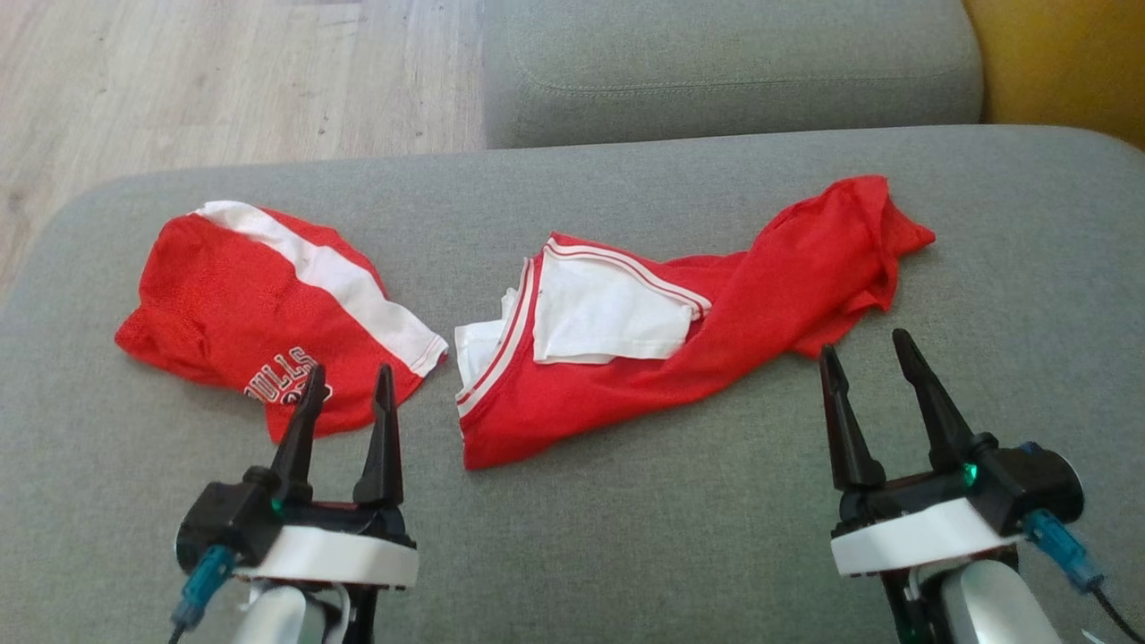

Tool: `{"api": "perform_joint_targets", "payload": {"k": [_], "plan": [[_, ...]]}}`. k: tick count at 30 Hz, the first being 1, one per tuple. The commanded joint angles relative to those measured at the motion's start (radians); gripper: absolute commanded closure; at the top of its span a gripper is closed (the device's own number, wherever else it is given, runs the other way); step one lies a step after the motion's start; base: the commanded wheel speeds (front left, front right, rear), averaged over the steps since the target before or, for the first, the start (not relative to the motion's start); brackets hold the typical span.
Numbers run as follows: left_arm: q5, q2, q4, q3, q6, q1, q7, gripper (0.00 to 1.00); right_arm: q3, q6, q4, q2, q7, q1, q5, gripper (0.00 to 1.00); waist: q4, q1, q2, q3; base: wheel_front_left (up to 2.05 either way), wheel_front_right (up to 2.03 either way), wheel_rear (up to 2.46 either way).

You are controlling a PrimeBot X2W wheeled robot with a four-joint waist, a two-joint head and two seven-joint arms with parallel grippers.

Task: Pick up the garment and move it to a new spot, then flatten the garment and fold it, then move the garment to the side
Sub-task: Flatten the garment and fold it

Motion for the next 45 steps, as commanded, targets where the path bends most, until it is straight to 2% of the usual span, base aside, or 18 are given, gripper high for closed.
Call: {"api": "perform_joint_targets", "payload": {"k": [1,8,14,15,25,31,32,33,34,40,45], "plan": [[0.012,0.002,-0.035,0.044,-0.007,-0.053,-0.008,0.0,0.022,-0.001,-0.03,-0.004,-0.009,-0.035,-0.01,0.0,0.003,0.0001,-0.0001,0.003,0.0,0.0,0.0],[0.041,-0.021,-0.029,0.046,-0.038,-0.079,-0.008,0.0,0.085,-0.001,0.005,-0.004,-0.009,-0.093,-0.064,0.0,0.047,0.0001,-0.0001,0.042,0.0,0.0,0.0],[0.043,-0.048,0.001,0.014,-0.056,-0.115,-0.008,0.0,0.216,-0.001,0.231,-0.03,0.034,-0.265,-0.163,0.0,0.138,0.0001,-0.0001,0.104,0.0,0.0,0.0],[0.043,-0.048,0.001,0.014,-0.056,-0.115,-0.008,0.0,0.216,-0.001,0.231,-0.03,0.034,-0.265,-0.163,0.0,0.138,0.0001,-0.0001,0.104,0.0,0.0,0.0],[0.027,-0.062,0.035,-0.021,-0.066,-0.153,-0.008,0.0,0.362,-0.001,0.58,-0.105,0.118,-0.492,-0.14,0.0,0.247,0.0001,-0.0001,0.145,0.0,0.0,0.0],[0.014,-0.063,0.036,-0.029,-0.067,-0.157,-0.008,0.0,0.381,-0.001,0.732,-0.12,0.118,-0.561,-0.135,0.0,0.272,0.0001,-0.0001,0.152,0.0,0.0,0.0],[0.011,-0.063,0.035,-0.03,-0.067,-0.157,-0.008,0.0,0.374,-0.001,0.75,-0.119,0.114,-0.571,-0.133,0.16,0.273,0.0001,-0.0001,0.153,0.0,0.0,0.0],[0.01,-0.063,0.034,-0.029,-0.066,-0.158,-0.008,0.0,0.366,-0.001,0.767,-0.117,0.109,-0.581,-0.133,0.71,0.273,0.0001,-0.0001,0.155,0.0,0.0,0.0],[0.008,-0.063,0.032,-0.029,-0.065,-0.158,-0.008,0.0,0.361,-0.001,0.78,-0.115,0.1,-0.59,-0.135,1.0,0.273,0.0001,-0.0001,0.156,0.0,0.0,0.0],[0.008,-0.063,0.033,-0.014,-0.056,-0.145,-0.008,0.0,0.314,-0.001,0.803,-0.064,0.019,-0.617,-0.098,1.0,0.243,0.0001,-0.0001,0.136,0.0,0.0,0.0],[0.014,-0.063,0.033,0.021,-0.053,-0.129,-0.008,0.0,0.322,-0.001,0.737,-0.03,-0.006,-0.592,-0.052,1.0,0.192,0.0001,-0.0001,0.087,0.0,0.0,0.0]]}}
